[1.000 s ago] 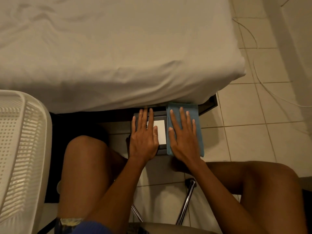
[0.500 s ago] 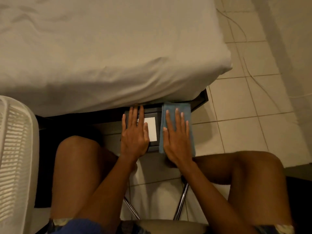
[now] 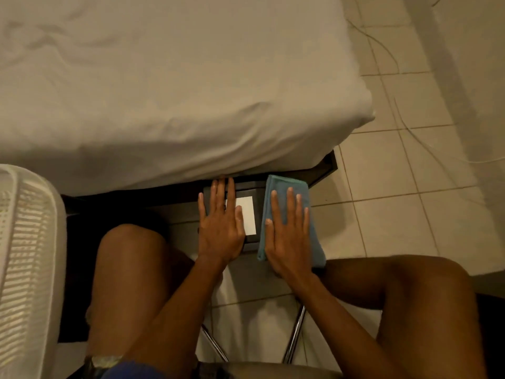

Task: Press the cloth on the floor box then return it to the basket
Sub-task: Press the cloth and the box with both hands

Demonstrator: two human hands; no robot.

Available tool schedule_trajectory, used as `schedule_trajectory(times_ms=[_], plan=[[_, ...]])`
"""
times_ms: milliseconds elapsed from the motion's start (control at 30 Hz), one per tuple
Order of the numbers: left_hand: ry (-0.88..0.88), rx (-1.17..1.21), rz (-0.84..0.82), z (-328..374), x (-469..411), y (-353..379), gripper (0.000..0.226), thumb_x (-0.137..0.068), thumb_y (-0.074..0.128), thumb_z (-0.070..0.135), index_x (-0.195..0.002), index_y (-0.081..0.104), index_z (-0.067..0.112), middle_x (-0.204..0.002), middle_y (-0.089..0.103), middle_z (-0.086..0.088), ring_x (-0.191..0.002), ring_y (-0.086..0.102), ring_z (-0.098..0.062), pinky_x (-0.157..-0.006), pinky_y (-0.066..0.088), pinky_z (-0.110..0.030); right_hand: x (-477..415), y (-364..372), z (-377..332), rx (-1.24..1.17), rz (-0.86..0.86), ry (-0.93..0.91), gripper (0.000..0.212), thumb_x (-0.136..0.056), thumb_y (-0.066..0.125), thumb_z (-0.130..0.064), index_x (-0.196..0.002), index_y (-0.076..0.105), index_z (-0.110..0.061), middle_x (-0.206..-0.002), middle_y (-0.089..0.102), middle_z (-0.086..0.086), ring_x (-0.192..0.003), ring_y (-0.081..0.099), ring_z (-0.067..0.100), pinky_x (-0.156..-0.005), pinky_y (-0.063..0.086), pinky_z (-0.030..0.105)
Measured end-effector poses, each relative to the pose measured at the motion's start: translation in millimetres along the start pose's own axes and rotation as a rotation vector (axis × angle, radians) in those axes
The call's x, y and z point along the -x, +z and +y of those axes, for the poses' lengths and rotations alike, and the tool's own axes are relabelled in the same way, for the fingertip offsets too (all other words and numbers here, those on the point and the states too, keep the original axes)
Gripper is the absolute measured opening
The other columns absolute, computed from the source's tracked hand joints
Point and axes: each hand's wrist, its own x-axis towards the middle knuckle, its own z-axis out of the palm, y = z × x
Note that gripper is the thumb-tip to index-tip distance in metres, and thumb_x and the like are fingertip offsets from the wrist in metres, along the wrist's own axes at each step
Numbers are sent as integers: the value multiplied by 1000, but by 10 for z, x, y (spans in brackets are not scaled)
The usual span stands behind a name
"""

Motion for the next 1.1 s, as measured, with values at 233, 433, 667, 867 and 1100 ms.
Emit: schedule_trajectory(times_ms=[233, 433, 667, 867, 1100], plan=[[-3, -20, -35, -1, 2, 31, 63, -104, 18, 35, -156, -10, 13, -166, -9, -7, -154, -8, -18, -124, 0, -51, -212, -92, 126, -60, 64, 89, 59, -105, 28, -36, -159, 9, -24, -167, -1, 9, -154, -3, 27, -124, 6, 52], [-7, -16, -34, 27, 4, 42, 63, -104, 18, 35, -156, -10, 12, -166, -8, -9, -154, -7, -19, -124, 1, -52, -280, -94, 133, -6, 27, -54, 60, -104, 30, -37, -159, 8, -27, -167, 0, 8, -154, -5, 24, -124, 8, 50], [-1, -17, -33, 17, 5, 28, 63, -104, 18, 35, -156, -9, 12, -166, -9, -8, -154, -8, -19, -124, 3, -52, -60, -1, -20, 22, 59, 97, 62, -103, 27, -40, -159, 8, -21, -167, -2, 10, -154, -4, 27, -125, 4, 48], [-15, -9, -28, 56, 1, 32, 62, -104, 15, 38, -156, -9, 14, -166, -9, -7, -154, -7, -19, -125, 2, -51, -367, -39, 118, -35, 52, 120, 60, -104, 28, -36, -159, 6, -27, -167, -2, 6, -154, -4, 24, -124, 8, 51], [-7, -12, -8, 48, 11, 14, 62, -104, 20, 36, -157, -4, 14, -166, -3, -7, -154, -4, -18, -125, 4, -50, -24, -7, 160, -24, 35, 88, 60, -104, 25, -37, -159, 5, -24, -167, -1, 6, -155, -4, 23, -124, 8, 51]])
